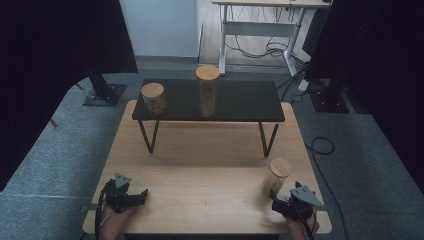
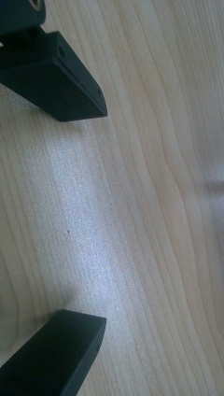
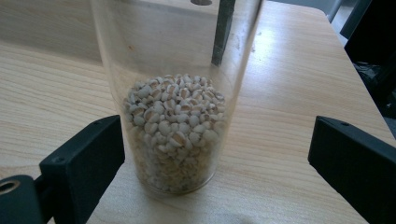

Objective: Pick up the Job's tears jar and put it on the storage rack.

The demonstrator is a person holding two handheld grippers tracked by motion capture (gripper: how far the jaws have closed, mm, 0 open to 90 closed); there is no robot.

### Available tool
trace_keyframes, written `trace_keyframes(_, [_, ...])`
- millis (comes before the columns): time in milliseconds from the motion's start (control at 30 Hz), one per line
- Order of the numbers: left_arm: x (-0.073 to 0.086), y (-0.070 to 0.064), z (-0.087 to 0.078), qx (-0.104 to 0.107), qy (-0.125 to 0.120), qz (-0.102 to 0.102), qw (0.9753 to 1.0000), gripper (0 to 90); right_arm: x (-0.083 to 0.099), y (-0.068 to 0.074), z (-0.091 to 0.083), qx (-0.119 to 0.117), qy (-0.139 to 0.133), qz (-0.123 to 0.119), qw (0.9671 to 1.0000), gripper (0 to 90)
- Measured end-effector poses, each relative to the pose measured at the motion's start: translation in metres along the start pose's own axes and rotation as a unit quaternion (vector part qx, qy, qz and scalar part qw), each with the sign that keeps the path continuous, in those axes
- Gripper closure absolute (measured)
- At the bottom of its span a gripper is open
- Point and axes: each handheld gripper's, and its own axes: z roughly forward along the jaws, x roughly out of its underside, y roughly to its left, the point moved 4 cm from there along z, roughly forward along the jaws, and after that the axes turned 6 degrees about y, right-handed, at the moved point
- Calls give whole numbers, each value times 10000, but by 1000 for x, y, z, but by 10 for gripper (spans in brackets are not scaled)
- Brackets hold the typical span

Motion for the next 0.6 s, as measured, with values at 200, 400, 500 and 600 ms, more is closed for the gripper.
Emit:
trace_keyframes(200, [0, 0, 0, -1, 0, 0, 10000, 18, -2, 2, 3, -68, -12, 1, 10000, 32])
trace_keyframes(400, [0, 0, 0, 0, -1, 2, 10000, 18, -3, 3, 5, -109, -19, -11, 9999, 32])
trace_keyframes(500, [0, 0, 0, 0, -1, 3, 10000, 18, -3, 3, 6, -116, -23, -24, 9999, 32])
trace_keyframes(600, [0, 0, 0, 0, 0, -1, 10000, 18, -4, 4, 7, -128, -14, -33, 9999, 32])
